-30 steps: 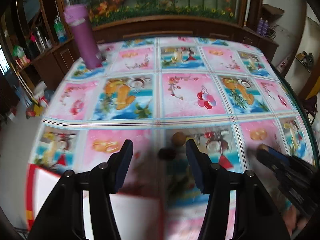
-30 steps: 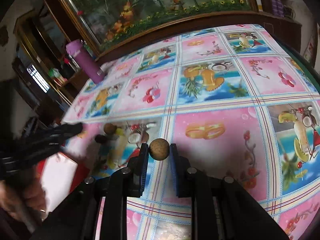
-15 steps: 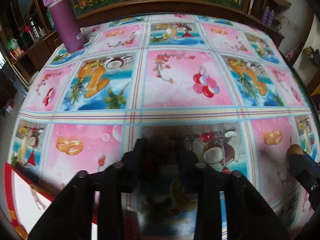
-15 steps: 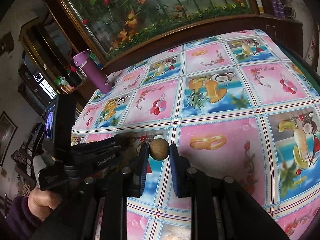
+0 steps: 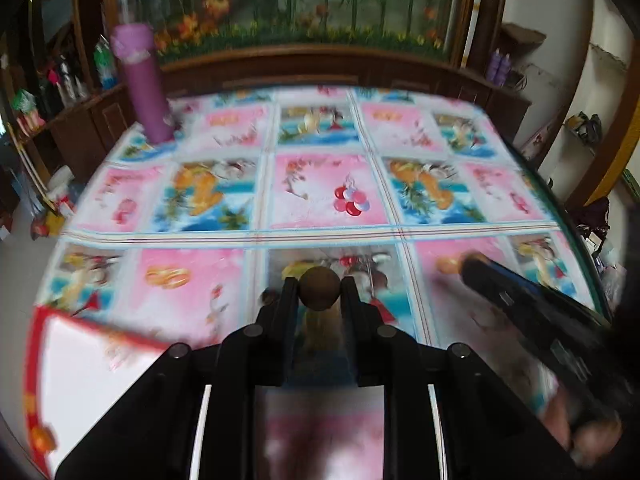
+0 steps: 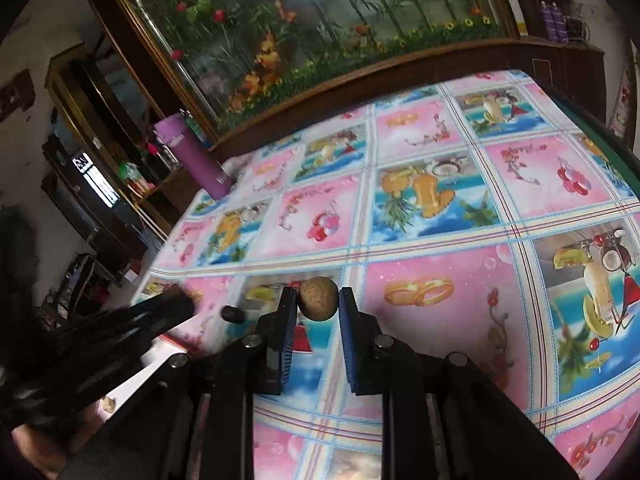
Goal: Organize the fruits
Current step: 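Carry both brown nuts to the white tray and release them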
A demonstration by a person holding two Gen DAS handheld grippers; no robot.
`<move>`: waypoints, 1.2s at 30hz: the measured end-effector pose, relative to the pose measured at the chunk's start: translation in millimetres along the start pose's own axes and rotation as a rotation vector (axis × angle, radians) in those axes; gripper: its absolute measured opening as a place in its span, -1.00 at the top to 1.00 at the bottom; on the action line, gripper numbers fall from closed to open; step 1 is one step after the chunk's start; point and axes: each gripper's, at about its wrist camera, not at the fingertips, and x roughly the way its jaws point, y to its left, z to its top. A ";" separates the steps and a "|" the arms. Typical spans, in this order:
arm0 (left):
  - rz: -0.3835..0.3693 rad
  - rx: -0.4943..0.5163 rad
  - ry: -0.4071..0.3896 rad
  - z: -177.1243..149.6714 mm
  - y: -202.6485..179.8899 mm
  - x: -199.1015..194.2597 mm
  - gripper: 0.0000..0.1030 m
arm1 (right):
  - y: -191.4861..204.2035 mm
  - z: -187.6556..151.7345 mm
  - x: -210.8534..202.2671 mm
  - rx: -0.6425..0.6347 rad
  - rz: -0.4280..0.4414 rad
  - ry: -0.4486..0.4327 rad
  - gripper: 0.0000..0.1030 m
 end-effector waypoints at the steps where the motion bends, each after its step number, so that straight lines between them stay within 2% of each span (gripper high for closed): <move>1: 0.008 -0.004 -0.018 -6.6 1.7 -18.0 0.56 | 3.4 -1.1 -2.8 -0.006 0.003 -0.012 0.62; 3: -0.013 -0.028 -0.057 -26.6 12.3 -61.1 0.56 | 16.0 -9.5 -13.4 -0.029 0.030 -0.045 0.63; 5: 0.034 -0.022 -0.084 -45.3 20.0 -91.1 0.56 | 34.2 -24.7 -23.1 -0.056 0.093 -0.054 0.63; 8: 0.111 -0.032 -0.111 -84.8 37.4 -127.7 0.56 | 69.3 -50.5 -30.2 -0.122 0.157 -0.017 0.63; 13: 0.182 -0.103 -0.097 -140.2 76.1 -146.1 0.55 | 138.6 -95.6 -38.7 -0.245 0.295 0.067 0.63; 15: 0.211 -0.131 -0.085 -158.8 90.2 -144.7 0.55 | 160.3 -111.2 -37.1 -0.303 0.313 0.093 0.63; 19: 0.208 -0.195 -0.052 -181.0 110.1 -133.8 0.55 | 189.2 -142.6 -22.0 -0.368 0.299 0.160 0.63; 22: 0.200 -0.198 -0.049 -192.2 112.6 -129.3 0.55 | 197.9 -158.5 -17.0 -0.399 0.285 0.189 0.62; 26: 0.195 -0.225 -0.047 -195.8 119.4 -124.7 0.55 | 207.5 -169.4 -19.0 -0.439 0.255 0.181 0.62; 34: 0.264 -0.285 -0.028 -198.0 130.6 -116.1 0.54 | 215.1 -181.8 -12.6 -0.494 0.147 0.196 0.60; 35: 0.272 -0.295 -0.023 -199.3 130.6 -117.6 0.53 | 214.4 -180.7 -15.4 -0.489 0.141 0.185 0.51; 36: 0.280 -0.298 -0.020 -200.4 131.4 -119.0 0.40 | 214.2 -179.8 -18.4 -0.488 0.137 0.173 0.43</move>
